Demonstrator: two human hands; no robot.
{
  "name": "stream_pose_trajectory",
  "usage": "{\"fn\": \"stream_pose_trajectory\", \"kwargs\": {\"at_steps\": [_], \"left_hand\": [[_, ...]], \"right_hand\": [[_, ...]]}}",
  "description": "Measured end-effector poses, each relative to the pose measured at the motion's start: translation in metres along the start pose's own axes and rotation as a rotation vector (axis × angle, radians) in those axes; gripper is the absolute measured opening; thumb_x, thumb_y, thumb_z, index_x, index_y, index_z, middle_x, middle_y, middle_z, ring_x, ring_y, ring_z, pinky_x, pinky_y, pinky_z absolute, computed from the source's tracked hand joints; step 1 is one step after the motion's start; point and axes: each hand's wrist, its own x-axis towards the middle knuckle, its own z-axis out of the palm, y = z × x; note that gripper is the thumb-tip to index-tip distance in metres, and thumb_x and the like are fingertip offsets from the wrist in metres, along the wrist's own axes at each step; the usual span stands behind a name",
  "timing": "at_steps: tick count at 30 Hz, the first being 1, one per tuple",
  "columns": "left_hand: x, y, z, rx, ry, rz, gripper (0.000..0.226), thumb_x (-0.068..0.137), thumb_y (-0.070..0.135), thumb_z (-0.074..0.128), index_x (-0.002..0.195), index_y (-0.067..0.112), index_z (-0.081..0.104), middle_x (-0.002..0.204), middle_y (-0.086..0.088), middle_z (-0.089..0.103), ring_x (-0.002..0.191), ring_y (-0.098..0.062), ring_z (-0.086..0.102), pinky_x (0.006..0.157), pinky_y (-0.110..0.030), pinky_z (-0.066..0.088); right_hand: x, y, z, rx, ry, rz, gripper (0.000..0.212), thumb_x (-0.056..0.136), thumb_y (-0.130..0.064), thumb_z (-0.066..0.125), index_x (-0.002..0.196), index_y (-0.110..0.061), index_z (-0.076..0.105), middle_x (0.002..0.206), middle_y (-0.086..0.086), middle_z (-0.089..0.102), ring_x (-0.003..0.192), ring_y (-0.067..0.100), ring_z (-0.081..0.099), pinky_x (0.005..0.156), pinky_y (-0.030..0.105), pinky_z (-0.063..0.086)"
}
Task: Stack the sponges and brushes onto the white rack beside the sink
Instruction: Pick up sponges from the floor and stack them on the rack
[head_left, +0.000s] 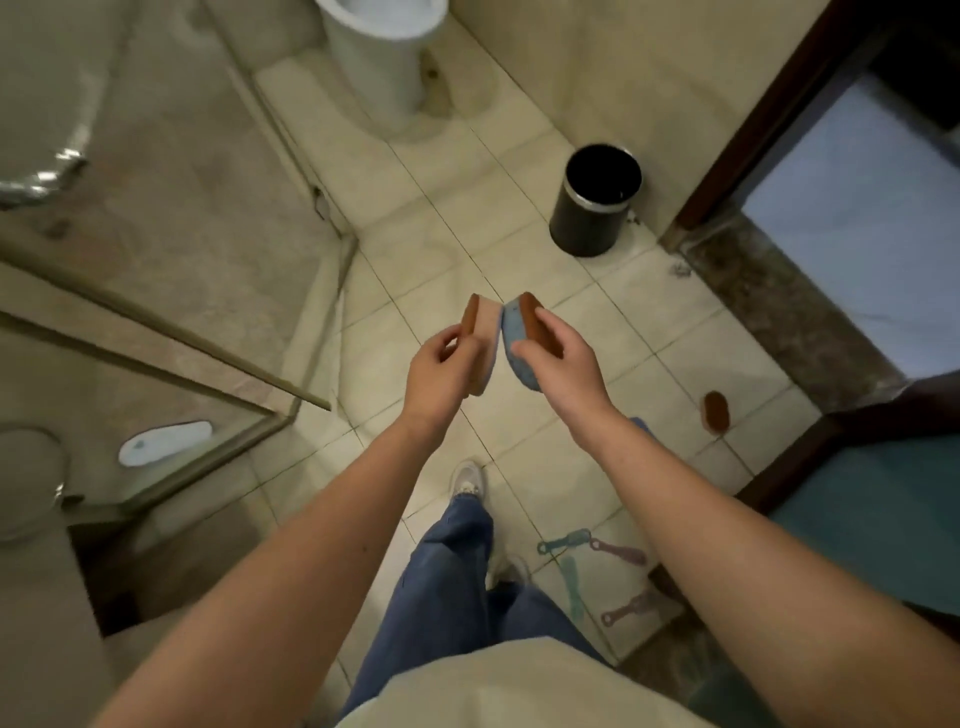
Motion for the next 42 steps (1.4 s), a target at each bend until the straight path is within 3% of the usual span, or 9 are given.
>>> {"fn": "stream_pose_trajectory", "kwargs": {"at_steps": [2,6,8,13,21,32,34,39,42], "left_hand": [[-0.022,0.009,-0.02,-0.051,0.021,0.032,0.019,0.082,0.037,0.06,0.1,0.037,0.064,0.093,0.016,0.066,0.086,-0.004,0.062,0.071,-0.025,0.051],[-0.059,0.024,-0.068,-0.108,0.069,0.071,0.055,0.067,0.046,0.061,0.12,0.029,0.063,0.106,0.009,0.068,0.089,-0.006,0.061,0.074,-0.024,0.047],[-0.074,0.029,-0.095,-0.14,0.128,0.102,0.047,0.067,0.046,0.064,0.113,0.035,0.064,0.101,0.011,0.069,0.085,-0.003,0.061,0.071,-0.023,0.045],[-0.106,0.04,-0.174,-0.245,0.353,0.134,0.068,0.062,0.049,0.069,0.124,0.023,0.06,0.106,0.008,0.068,0.087,-0.002,0.063,0.065,-0.015,0.046],[-0.154,0.019,-0.321,-0.36,0.736,0.212,0.051,0.077,0.021,0.074,0.124,0.016,0.056,0.109,0.001,0.064,0.091,-0.007,0.062,0.068,-0.016,0.05],[-0.232,-0.015,-0.475,-0.385,1.097,0.298,0.052,0.064,0.043,0.076,0.111,0.03,0.058,0.109,0.009,0.063,0.089,0.002,0.063,0.065,-0.016,0.047],[-0.247,-0.019,-0.498,-0.376,1.162,0.303,0.045,0.07,0.039,0.08,0.109,0.032,0.059,0.108,0.01,0.063,0.085,0.009,0.061,0.065,-0.013,0.047],[-0.279,-0.019,-0.547,-0.336,1.283,0.292,0.056,0.069,0.033,0.079,0.12,0.026,0.056,0.117,0.004,0.061,0.1,-0.003,0.06,0.078,-0.021,0.05],[-0.292,-0.02,-0.578,-0.285,1.348,0.301,0.053,0.076,0.024,0.078,0.123,0.026,0.054,0.12,0.005,0.059,0.098,0.004,0.056,0.069,-0.01,0.046]], "right_hand": [[-0.014,-0.015,0.007,-0.031,-0.031,-0.042,0.059,0.086,-0.027,0.064,0.142,-0.031,0.045,0.132,-0.01,0.05,0.115,0.009,0.049,0.084,0.02,0.045],[-0.036,-0.048,0.038,-0.094,-0.124,-0.121,0.062,0.083,-0.029,0.065,0.141,-0.033,0.045,0.138,-0.003,0.047,0.114,0.009,0.049,0.082,0.018,0.042],[-0.046,-0.066,0.061,-0.118,-0.182,-0.159,0.062,0.082,-0.029,0.065,0.141,-0.033,0.046,0.139,-0.002,0.046,0.112,0.009,0.049,0.083,0.019,0.043],[-0.073,-0.113,0.138,-0.169,-0.313,-0.262,0.061,0.08,-0.029,0.068,0.138,-0.031,0.051,0.136,0.003,0.049,0.112,0.012,0.054,0.102,0.032,0.047],[-0.13,-0.16,0.3,-0.219,-0.601,-0.416,0.065,0.074,-0.032,0.071,0.136,-0.031,0.053,0.135,0.004,0.051,0.114,0.015,0.056,0.101,0.033,0.047],[-0.215,-0.199,0.475,-0.252,-0.903,-0.585,0.06,0.078,-0.028,0.071,0.136,-0.031,0.053,0.136,0.003,0.048,0.11,0.014,0.055,0.1,0.034,0.048],[-0.231,-0.207,0.5,-0.242,-0.965,-0.61,0.059,0.078,-0.027,0.072,0.134,-0.029,0.055,0.135,0.003,0.048,0.108,0.014,0.056,0.095,0.029,0.048],[-0.265,-0.228,0.559,-0.234,-1.106,-0.685,0.058,0.076,-0.03,0.074,0.131,-0.03,0.056,0.133,0.003,0.05,0.108,0.014,0.058,0.099,0.035,0.05],[-0.283,-0.24,0.594,-0.221,-1.166,-0.716,0.057,0.074,-0.033,0.073,0.129,-0.034,0.057,0.131,0.002,0.047,0.101,0.009,0.058,0.097,0.034,0.051]]}}
